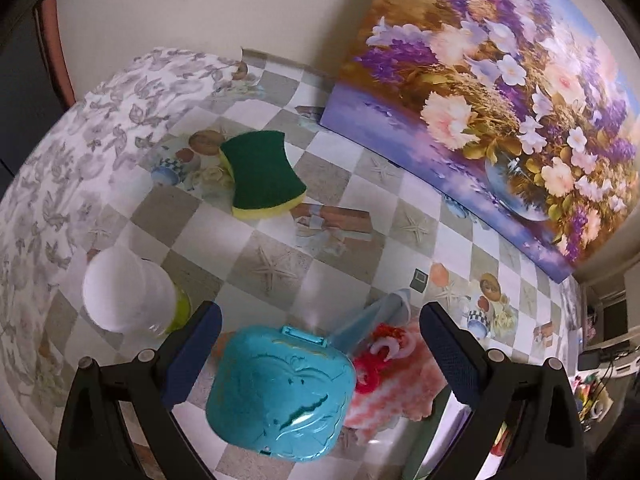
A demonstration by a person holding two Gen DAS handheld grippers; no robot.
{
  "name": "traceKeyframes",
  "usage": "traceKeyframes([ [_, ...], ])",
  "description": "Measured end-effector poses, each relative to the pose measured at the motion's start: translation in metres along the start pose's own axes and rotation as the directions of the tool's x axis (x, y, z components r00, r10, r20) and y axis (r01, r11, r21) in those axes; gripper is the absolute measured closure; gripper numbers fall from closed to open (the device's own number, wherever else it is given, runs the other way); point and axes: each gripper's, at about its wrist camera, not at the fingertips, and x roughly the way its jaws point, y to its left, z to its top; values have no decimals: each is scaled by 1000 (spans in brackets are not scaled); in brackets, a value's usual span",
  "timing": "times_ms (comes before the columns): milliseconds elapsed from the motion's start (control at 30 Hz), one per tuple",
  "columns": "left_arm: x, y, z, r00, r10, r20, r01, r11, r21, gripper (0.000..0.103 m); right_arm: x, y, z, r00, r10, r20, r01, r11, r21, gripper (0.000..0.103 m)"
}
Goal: Organize soft objects
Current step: 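Grasp the pink-white striped towel with the right tool while the left tool grasps the red flower tie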
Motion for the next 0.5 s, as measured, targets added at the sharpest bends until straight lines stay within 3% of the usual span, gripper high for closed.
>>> traceKeyframes([
  [200,4,1,0,998,-56,-11,56,998,-11,4,21,24,-9,999,-23,-35,20,997,-80,0],
  [300,3,2,0,999,-48,-6,48,999,-5,4,25,25,-11,999,-21,-38,18,997,-76,0],
  [500,4,5,2,999,-45,-23,45,999,-7,4,30,27,-12,997,58,-45,-61,996,-68,20],
])
